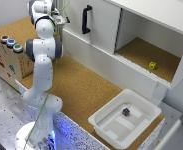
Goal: Place the pink block inside the right cabinet
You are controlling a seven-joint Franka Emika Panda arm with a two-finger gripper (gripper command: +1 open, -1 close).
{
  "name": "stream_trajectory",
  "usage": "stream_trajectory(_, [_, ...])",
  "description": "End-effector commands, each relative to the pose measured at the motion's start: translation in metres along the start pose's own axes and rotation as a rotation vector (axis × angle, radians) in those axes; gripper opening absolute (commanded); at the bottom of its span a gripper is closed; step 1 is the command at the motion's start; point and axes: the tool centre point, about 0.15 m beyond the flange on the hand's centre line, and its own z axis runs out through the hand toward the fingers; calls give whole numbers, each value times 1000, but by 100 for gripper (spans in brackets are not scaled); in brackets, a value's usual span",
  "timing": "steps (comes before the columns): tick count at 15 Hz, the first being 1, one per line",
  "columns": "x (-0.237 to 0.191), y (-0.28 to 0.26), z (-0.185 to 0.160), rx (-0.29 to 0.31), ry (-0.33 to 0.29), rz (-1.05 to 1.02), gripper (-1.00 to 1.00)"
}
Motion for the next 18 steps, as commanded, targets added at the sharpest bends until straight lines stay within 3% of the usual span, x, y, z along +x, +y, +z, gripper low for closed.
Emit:
stream_trajectory(1, [21, 6, 4, -19, -161, 16, -100])
stream_trajectory(7, [-26, 20, -34, -60, -73, 124, -100])
stream_trajectory(11, [-110, 48, -41, -89, -79, 309, -100])
stream_trajectory(14, [-174, 51, -46, -121, -42, 422, -100])
stream_trajectory(18, [-266, 49, -37, -77, -41, 584, -100])
